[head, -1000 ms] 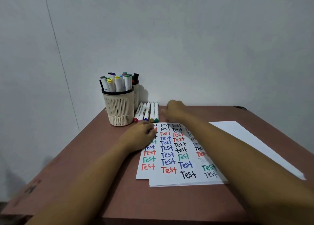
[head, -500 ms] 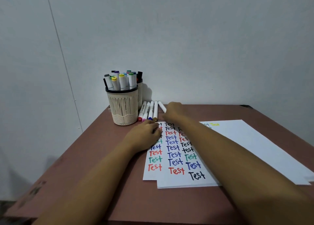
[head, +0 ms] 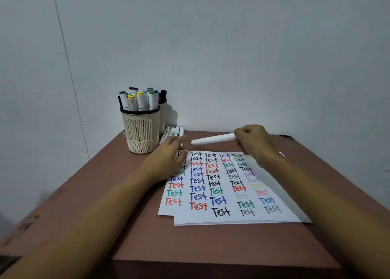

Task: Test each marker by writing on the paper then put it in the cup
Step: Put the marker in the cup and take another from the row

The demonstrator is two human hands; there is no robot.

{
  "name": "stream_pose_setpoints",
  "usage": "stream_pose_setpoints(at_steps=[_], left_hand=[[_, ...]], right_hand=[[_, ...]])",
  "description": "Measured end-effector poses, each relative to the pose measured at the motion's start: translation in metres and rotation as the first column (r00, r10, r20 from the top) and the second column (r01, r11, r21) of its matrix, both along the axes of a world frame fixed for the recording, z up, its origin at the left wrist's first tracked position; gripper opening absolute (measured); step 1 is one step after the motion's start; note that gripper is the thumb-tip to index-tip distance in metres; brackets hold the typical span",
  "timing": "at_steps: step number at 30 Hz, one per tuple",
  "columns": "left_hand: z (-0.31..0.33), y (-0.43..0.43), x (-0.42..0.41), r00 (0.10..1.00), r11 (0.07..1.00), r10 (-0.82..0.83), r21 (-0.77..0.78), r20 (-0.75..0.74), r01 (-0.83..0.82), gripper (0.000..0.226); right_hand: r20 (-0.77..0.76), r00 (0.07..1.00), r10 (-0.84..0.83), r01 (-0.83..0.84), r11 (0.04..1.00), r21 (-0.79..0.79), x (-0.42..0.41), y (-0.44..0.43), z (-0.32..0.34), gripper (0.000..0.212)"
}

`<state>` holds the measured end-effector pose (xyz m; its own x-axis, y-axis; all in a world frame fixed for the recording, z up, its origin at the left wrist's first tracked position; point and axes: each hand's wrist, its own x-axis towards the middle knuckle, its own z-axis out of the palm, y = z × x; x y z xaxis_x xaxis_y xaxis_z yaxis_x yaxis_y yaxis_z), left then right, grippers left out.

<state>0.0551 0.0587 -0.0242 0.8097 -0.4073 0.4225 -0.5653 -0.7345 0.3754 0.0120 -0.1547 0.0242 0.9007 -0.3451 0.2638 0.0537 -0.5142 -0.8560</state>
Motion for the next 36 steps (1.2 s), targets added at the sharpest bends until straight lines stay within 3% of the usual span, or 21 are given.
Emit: stream_pose_setpoints(at_steps=[4, 8, 15, 18, 20, 22, 25, 33, 36], left_hand=[[0.001, -0.009, -0.005, 0.984, 0.993, -0.118, 0.020, 0.135, 0.116, 0.050], [-0.002, -0.014, -0.005, 0.974, 0.983, -0.181, 0.040, 0.140, 0.177, 0.050], [-0.001, -0.018, -0.006, 0.976, 0.984, -0.179, 0.030, 0.125, 0.176, 0.035], [-0.001, -0.018, -0.006, 0.967, 0.986, -0.167, 0.052, 0.191, 0.160, 0.028], [0.000, -0.018, -0.005, 0.963, 0.984, -0.178, 0.064, 0.205, 0.168, 0.029], [0.000, -0.019, -0.006, 0.959, 0.981, -0.193, 0.064, 0.209, 0.184, 0.029], [0.002, -0.022, -0.011, 0.961, 0.979, -0.205, 0.052, 0.187, 0.198, 0.031], [0.002, -0.026, -0.019, 0.965, 0.975, -0.221, 0.024, 0.139, 0.220, 0.024], [0.001, -0.025, -0.020, 0.973, 0.987, -0.156, -0.015, 0.171, 0.161, 0.025]], right_hand=[[0.013, 1.000, 0.028, -0.030, 0.972, 0.232, -0.014, -0.012, -0.009, 0.026], [0.020, 0.996, 0.082, -0.083, 0.912, 0.401, -0.011, -0.014, -0.022, 0.034], [-0.043, 0.999, 0.023, -0.001, 0.892, 0.453, -0.003, -0.010, -0.021, 0.050], [-0.029, 0.992, 0.126, -0.084, 0.797, 0.599, -0.006, -0.005, -0.023, 0.056], [0.019, 0.960, 0.280, -0.213, 0.683, 0.698, -0.009, 0.000, -0.023, 0.046], [0.057, 0.912, 0.406, -0.327, 0.637, 0.698, -0.010, 0.006, -0.027, 0.031], [0.083, 0.887, 0.455, -0.397, 0.658, 0.640, -0.010, 0.013, -0.033, 0.015], [0.159, 0.870, 0.466, -0.451, 0.624, 0.638, -0.009, 0.013, -0.035, 0.012], [0.184, 0.862, 0.473, -0.470, 0.608, 0.640, -0.010, 0.011, -0.033, 0.012]])
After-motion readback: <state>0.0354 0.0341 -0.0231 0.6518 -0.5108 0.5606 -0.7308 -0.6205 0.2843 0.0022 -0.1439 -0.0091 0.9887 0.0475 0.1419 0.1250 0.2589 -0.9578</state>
